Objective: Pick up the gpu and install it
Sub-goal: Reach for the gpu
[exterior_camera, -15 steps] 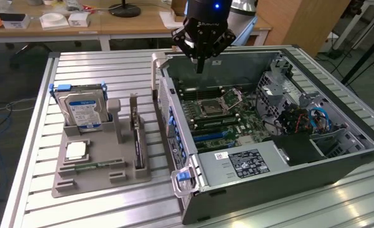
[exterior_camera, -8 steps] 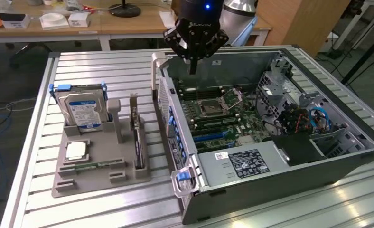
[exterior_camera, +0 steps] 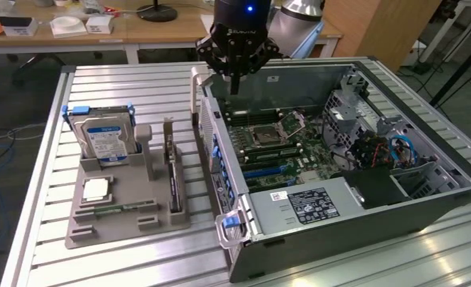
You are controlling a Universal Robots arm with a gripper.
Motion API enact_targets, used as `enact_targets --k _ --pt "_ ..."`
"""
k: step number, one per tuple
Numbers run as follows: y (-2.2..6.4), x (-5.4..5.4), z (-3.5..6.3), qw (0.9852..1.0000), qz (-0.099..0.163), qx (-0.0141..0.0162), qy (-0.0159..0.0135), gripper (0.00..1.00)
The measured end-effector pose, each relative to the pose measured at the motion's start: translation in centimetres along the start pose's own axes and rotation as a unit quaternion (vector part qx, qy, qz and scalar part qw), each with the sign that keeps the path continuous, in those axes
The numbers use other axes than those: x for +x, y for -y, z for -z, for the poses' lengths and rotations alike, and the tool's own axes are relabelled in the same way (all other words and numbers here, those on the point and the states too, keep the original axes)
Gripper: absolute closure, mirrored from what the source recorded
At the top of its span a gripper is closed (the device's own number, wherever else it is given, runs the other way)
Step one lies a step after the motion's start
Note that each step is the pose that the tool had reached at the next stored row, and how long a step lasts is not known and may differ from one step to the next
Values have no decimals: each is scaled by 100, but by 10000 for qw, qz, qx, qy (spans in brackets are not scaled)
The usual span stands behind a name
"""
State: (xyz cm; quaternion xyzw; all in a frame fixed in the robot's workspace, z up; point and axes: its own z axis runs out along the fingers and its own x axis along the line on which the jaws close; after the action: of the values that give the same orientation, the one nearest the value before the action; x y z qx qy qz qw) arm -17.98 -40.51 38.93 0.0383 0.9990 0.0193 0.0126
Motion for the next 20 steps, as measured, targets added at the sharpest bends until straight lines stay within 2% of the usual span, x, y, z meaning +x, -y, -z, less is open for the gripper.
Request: enact_targets --k 20 --pt "26 387 -17 10000 -10 0 0 89"
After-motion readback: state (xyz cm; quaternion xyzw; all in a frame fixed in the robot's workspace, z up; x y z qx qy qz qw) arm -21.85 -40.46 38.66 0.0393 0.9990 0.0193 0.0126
